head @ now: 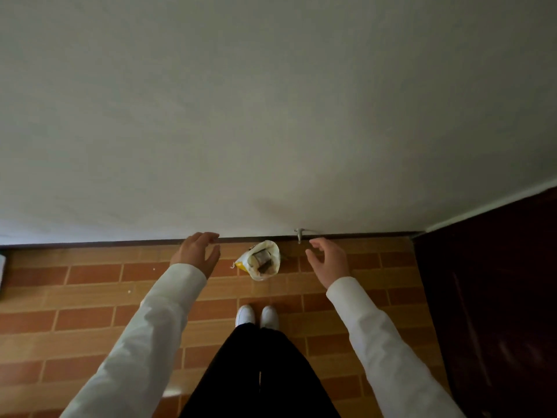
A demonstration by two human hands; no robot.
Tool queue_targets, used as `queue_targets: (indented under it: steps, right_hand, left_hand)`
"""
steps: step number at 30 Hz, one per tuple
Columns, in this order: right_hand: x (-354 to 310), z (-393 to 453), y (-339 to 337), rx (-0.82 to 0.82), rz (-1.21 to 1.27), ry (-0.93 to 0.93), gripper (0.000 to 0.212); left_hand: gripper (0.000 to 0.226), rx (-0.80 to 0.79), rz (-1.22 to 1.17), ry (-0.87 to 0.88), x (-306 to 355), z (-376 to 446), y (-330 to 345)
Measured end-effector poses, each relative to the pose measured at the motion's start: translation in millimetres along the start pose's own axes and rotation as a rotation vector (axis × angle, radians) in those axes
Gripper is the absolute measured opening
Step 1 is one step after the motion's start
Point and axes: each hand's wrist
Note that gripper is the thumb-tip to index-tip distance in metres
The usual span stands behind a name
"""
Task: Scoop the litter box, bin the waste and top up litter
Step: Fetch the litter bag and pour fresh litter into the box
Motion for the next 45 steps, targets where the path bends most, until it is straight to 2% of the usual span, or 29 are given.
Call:
queue_targets:
  steps: [6, 16, 21, 25, 29, 32, 36, 41, 45]
  right_hand:
    - [85, 79, 73, -0.068, -0.009, 0.089, 0.03]
    - [246, 230, 261, -0.138, -0.04, 0.172, 0.035]
    - [315, 290, 343, -0.207, -0.135, 0.223, 0.046]
    - [354, 321, 388, -0.232, -0.151, 0.236, 0.054]
    - [375, 336, 416, -0.217, -0.175, 0.208, 0.051]
    - [379, 339, 425, -0.166, -0.171, 0.178, 0.045]
    - [369, 337, 423, -0.136, -0.191, 0.113, 0.031]
    - [358, 332, 415, -0.09, -0.164, 0.001, 0.02]
    - [339, 319, 397, -0.077, -0.175, -0.007, 0.014]
  left_hand:
    - [0.03, -0.155, 0.007, -0.105, -37, 61, 112]
    - [0.03, -0.312, 0.138, -0.175, -139, 172, 358]
    - [0.043, -0.473, 0.246, -0.12, -181, 215, 458]
    - [0.052, -0.483, 0.258, -0.061, -202, 239, 513]
    - [0.052, -0.447, 0.19, -0.033, -217, 253, 546]
    - [0.039, -0.443, 0.104, 0.011, -219, 259, 555]
    - [0.03, -0.41, 0.078, 0.048, -213, 260, 551]
    - [0.027, -0.362, 0.034, -0.004, -217, 252, 537]
    - [0.026, -0.314, -0.014, -0.061, -209, 230, 511]
Point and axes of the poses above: each hand's wrist, its own z-axis towards the middle knuckle, its own y-axis out of the palm, x = y × z, and after that the axes turned 7 degrees about z, right-handed
